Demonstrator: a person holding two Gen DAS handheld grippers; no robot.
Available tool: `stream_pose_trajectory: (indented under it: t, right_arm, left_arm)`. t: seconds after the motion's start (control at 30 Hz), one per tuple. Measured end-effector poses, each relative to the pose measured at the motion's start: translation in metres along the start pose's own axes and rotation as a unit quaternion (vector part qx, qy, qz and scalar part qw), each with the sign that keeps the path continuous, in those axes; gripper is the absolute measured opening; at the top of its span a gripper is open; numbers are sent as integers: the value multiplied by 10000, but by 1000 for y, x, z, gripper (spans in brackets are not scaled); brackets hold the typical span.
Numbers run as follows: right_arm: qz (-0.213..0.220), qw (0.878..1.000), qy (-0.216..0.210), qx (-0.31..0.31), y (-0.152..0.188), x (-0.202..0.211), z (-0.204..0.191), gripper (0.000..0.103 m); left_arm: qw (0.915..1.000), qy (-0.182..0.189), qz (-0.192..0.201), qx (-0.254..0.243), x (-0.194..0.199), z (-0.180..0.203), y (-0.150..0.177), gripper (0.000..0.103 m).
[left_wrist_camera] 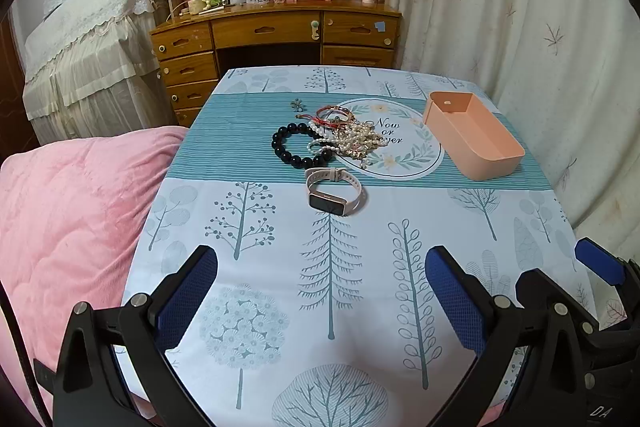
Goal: Organize jewelry
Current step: 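Move both tools toward the jewelry pile on the table, then grasp the black bead bracelet with the left tool while the right tool grasps the pink watch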
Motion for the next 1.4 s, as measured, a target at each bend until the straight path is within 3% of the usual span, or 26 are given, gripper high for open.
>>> stream_pose_trajectory:
  t: [0.27, 0.53, 0.67, 0.8, 0.93, 1.0, 1.2, 1.4]
  right_arm:
    - [-61, 9999, -119, -23, 1, -6, -3, 103]
    - [-76, 9991, -333, 233, 0, -41, -13, 103]
    - [-149, 9949, -243, 970, 0, -67, -27, 103]
    - [-115, 9813, -274, 1900, -2, -88, -43, 103]
    - [-222, 9585, -442, 2808, -2, -114, -60, 103]
    - [-331, 9530, -541, 2963, -3, -127, -65, 103]
    - [-590, 9567, -770, 2746, -11, -163, -72, 103]
    - [-720, 9613, -841, 2523, -18, -188, -80, 99]
  left_arm:
    - [9998, 4, -179, 50, -9, 2, 3, 102]
    - [9985, 173, -514, 100, -44, -11, 2, 102]
    - [9981, -48, -601, -91, -69, -30, -6, 102]
    - [9966, -283, -642, -439, -92, -47, -21, 102]
    - [9953, -115, -864, -414, -122, -59, -39, 102]
    - [9943, 29, -1037, -239, -137, -64, -47, 102]
    - [9832, 449, -1653, 626, -182, -80, -59, 102]
    - [9859, 366, -1484, 687, -209, -74, -88, 94]
Point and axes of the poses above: each gripper's, at about its wrist camera, not at the fingertips, and x roughly against the way its jaws point, z to its right, y to its underside, the point moved 9 cm from there along -x, roughly the way its jaws point, and after that the axes turned 4 degrees about x, right-handed, at the moved point
